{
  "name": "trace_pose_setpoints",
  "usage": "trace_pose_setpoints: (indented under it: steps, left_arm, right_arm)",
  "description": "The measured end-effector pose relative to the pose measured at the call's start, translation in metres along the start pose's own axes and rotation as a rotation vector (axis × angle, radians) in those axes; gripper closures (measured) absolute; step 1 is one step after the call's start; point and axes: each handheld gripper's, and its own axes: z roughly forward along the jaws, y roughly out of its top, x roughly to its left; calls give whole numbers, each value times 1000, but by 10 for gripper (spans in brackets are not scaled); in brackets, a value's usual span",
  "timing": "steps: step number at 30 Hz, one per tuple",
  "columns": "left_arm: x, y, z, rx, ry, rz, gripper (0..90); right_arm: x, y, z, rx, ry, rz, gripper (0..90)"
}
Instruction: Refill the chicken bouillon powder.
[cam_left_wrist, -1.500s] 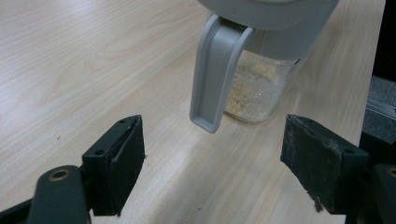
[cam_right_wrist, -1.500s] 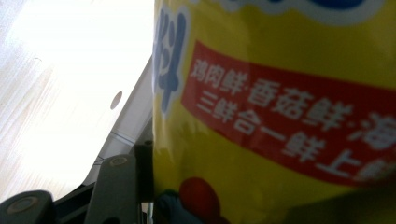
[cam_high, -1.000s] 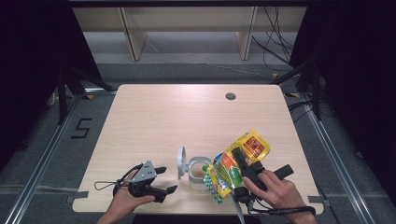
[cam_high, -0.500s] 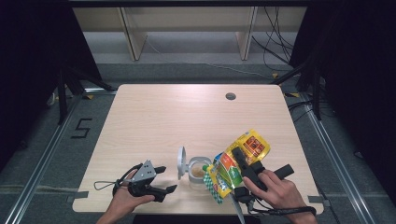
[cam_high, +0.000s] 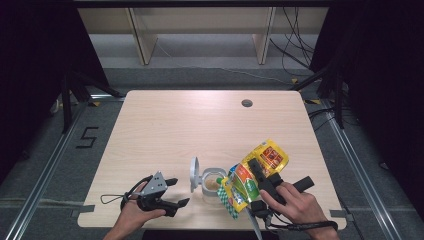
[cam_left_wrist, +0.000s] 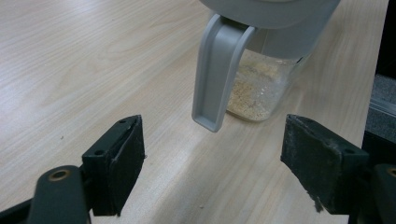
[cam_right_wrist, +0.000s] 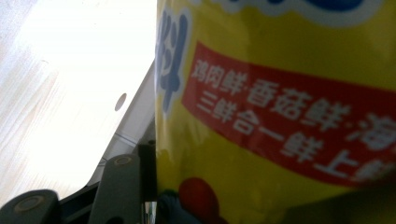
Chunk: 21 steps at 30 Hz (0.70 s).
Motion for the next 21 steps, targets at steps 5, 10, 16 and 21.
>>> trace_pose_setpoints:
  steps: [5,10,16,21]
  left_arm:
    - [0,0,-1,-1,7,-1,209]
    - [-1,-1,0,-11,0,-12,210]
    - [0,0,-1,-3,-1,8,209]
    - [-1,-1,0,-11,4,-13,210]
  right_arm:
    - [-1,-1,-2,7,-9,-3,493]
    - [-2,-2,-1,-2,-7,-16,499]
    - [-2,-1,-2,5,-9,-3,500]
    - [-5,-2,-2,-1,-17,-33,501]
